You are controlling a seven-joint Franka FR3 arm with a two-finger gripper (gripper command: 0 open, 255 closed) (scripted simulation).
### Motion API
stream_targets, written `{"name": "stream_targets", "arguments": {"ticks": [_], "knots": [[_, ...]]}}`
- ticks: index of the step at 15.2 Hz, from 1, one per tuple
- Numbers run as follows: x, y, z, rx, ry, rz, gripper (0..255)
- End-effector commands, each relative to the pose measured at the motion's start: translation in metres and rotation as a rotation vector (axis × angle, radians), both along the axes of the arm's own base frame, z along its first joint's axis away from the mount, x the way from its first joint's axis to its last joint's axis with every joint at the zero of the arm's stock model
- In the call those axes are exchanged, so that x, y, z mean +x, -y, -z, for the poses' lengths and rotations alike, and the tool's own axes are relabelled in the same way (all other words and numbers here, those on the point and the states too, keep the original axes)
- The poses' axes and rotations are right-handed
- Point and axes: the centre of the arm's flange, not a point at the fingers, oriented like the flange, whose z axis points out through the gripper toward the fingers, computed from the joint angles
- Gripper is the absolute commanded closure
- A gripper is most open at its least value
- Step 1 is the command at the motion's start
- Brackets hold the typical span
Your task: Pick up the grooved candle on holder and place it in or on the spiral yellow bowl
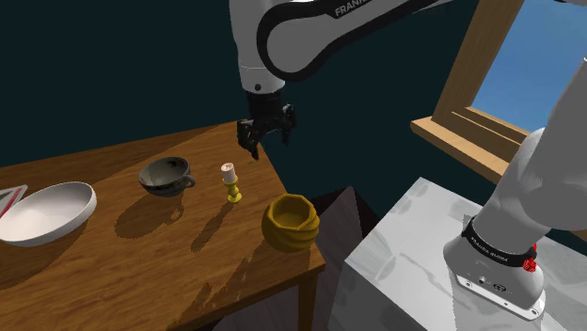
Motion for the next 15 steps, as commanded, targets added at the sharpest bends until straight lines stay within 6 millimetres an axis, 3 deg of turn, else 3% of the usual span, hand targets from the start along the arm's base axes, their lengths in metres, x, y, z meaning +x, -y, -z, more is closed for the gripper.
{"name": "stream_targets", "arguments": {"ticks": [1, 8, 15], "knots": [[0.014, -0.018, 0.012, 0.0, 0.003, 0.002, 0], [0.062, -0.088, 0.048, 0.0, 0.013, 0.004, 0], [0.064, -0.09, 0.081, 0.0, 0.014, 0.004, 0]]}}
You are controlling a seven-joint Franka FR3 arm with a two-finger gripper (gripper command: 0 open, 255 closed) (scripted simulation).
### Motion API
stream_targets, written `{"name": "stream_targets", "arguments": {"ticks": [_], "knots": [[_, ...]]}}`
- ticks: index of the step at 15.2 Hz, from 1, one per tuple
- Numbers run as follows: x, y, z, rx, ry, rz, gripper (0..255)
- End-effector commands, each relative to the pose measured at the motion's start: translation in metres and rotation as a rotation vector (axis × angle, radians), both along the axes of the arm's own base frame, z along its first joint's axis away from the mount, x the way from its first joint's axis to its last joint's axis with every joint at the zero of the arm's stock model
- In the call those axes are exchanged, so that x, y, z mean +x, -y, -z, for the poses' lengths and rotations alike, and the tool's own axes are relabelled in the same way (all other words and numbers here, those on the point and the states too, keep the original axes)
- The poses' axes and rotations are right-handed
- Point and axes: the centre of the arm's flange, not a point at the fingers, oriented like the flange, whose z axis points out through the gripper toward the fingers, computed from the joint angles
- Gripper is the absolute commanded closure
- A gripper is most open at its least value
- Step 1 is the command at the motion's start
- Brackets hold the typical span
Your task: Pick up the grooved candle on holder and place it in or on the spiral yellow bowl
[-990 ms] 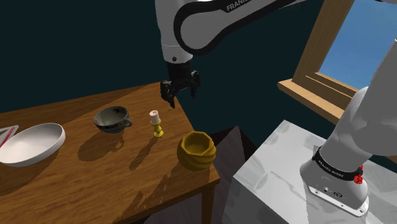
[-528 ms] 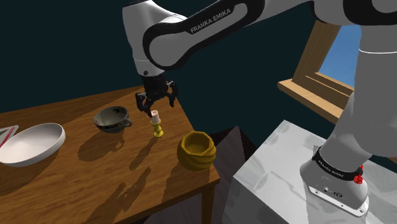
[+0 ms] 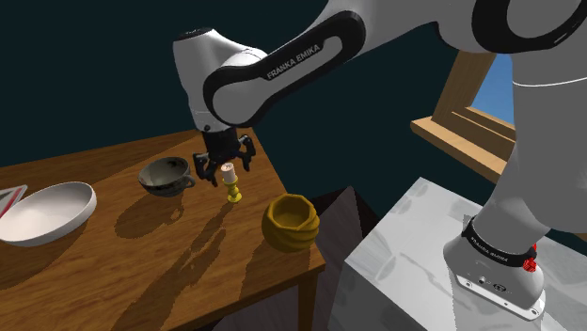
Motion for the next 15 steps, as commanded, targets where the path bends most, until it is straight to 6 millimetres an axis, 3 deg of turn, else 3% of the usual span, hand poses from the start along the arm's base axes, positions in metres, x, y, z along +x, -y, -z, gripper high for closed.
{"name": "stream_targets", "arguments": {"ticks": [1, 9, 10, 15], "knots": [[0.0009, 0.0013, 0.0141, 0.0, 0.0, 0.0, 0], [0.0009, 0.0013, 0.014, 0.0, 0.0, 0.0, 0], [0.0009, 0.0013, 0.014, 0.0, 0.0, 0.0, 255], [0.001, 0.0012, 0.014, 0.0, 0.0, 0.0, 255]]}}
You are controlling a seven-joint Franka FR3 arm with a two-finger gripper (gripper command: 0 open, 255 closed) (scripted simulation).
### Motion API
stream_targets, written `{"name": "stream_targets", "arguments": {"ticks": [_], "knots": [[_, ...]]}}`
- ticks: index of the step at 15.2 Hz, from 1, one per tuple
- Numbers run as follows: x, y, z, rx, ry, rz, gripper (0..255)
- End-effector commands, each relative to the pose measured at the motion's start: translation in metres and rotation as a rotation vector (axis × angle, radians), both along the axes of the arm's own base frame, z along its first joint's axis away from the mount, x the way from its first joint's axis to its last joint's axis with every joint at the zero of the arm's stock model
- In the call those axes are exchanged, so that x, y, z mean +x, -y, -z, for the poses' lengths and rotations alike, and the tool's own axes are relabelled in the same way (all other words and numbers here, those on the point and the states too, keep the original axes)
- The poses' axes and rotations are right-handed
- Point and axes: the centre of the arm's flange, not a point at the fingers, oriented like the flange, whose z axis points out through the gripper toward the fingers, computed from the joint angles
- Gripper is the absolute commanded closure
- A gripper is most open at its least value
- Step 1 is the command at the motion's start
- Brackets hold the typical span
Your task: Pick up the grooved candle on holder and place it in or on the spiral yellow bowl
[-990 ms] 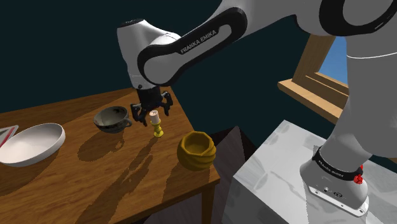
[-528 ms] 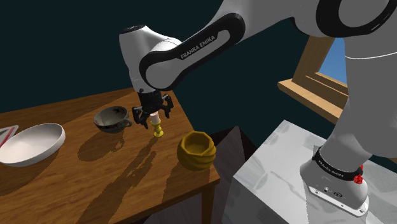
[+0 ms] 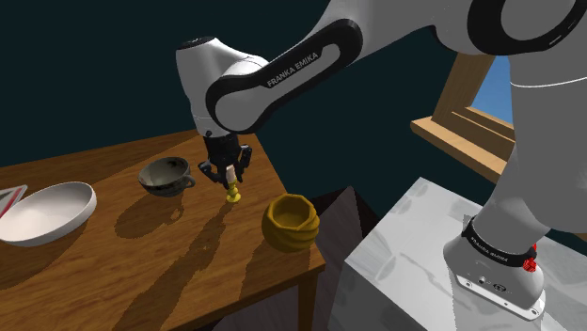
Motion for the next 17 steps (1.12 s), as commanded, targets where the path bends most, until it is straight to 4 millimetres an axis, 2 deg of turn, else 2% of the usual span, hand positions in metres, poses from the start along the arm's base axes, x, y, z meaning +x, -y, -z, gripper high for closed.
{"name": "stream_targets", "arguments": {"ticks": [1, 4, 17], "knots": [[0.0, 0.001, 0.001, -0.001, -0.001, 0.001, 255], [0.0, 0.001, 0.001, -0.001, -0.001, 0.001, 255], [0.0, 0.001, -0.068, -0.001, -0.001, 0.001, 255]]}}
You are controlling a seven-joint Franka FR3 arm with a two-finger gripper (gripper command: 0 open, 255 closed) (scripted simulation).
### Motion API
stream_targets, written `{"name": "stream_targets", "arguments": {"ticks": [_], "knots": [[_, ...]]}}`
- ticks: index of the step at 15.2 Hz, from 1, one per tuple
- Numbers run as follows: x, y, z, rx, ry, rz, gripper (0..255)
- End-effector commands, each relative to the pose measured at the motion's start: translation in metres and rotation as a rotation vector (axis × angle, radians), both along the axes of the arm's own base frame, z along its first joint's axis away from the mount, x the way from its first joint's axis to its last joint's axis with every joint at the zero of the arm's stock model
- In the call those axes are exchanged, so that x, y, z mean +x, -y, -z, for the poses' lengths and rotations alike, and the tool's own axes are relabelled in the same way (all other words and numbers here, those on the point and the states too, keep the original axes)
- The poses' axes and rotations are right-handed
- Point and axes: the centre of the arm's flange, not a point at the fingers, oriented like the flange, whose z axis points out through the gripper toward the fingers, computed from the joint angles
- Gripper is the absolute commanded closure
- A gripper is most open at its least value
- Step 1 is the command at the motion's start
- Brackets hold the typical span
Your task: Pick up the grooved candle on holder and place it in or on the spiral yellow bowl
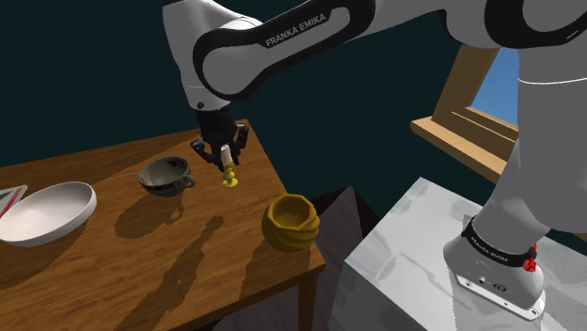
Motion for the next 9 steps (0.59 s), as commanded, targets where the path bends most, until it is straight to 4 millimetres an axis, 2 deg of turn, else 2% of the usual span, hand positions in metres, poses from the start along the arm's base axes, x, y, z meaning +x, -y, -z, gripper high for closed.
{"name": "stream_targets", "arguments": {"ticks": [1, 9], "knots": [[0.0, 0.001, -0.011, 0.0, 0.0, 0.0, 255], [0.0, 0.001, -0.053, 0.0, 0.0, 0.0, 255]]}}
